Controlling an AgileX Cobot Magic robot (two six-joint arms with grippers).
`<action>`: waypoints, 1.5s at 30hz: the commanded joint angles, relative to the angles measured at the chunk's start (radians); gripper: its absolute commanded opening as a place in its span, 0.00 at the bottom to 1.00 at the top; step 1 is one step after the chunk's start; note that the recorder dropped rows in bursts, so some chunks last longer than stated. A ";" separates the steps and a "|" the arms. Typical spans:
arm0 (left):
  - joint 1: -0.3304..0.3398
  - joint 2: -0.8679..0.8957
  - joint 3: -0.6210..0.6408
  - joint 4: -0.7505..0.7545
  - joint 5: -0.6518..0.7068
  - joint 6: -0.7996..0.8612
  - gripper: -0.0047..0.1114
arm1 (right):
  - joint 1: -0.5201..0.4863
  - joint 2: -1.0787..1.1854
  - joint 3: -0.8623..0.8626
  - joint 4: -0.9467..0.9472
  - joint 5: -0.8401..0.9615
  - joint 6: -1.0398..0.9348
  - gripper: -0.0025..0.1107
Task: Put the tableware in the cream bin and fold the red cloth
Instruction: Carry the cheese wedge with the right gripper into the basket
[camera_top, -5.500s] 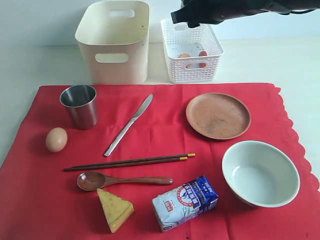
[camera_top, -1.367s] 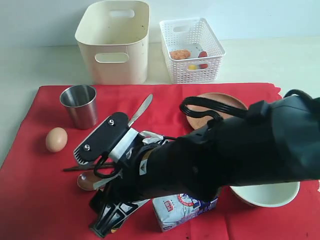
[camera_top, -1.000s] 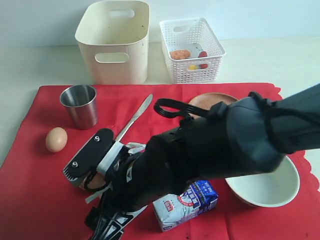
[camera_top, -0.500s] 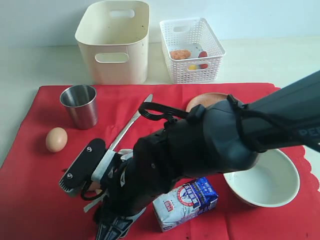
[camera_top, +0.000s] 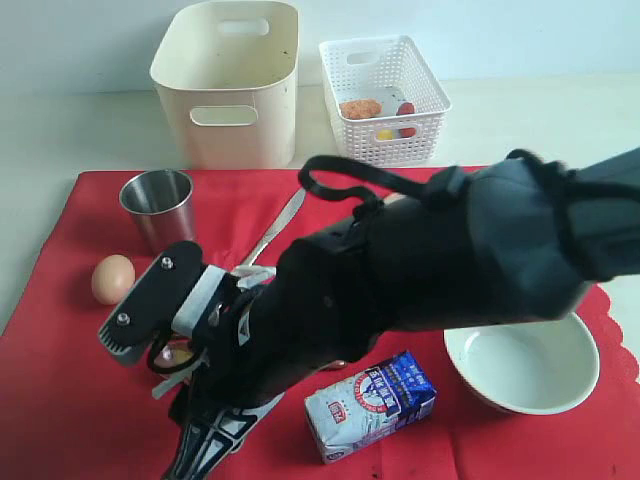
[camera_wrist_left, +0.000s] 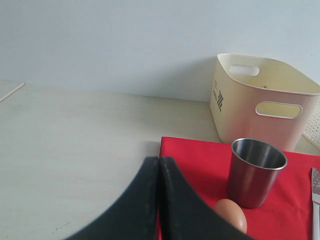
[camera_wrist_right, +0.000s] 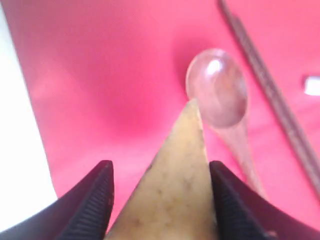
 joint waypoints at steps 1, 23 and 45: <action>0.001 -0.007 0.000 -0.006 -0.003 0.001 0.06 | -0.021 -0.108 -0.006 -0.029 -0.002 0.017 0.02; 0.001 -0.007 0.000 -0.006 -0.003 0.001 0.06 | -0.688 0.105 -0.221 -0.032 -0.436 0.017 0.02; 0.001 -0.007 0.000 -0.006 -0.003 0.001 0.06 | -0.704 0.392 -0.487 0.029 -0.568 -0.054 0.83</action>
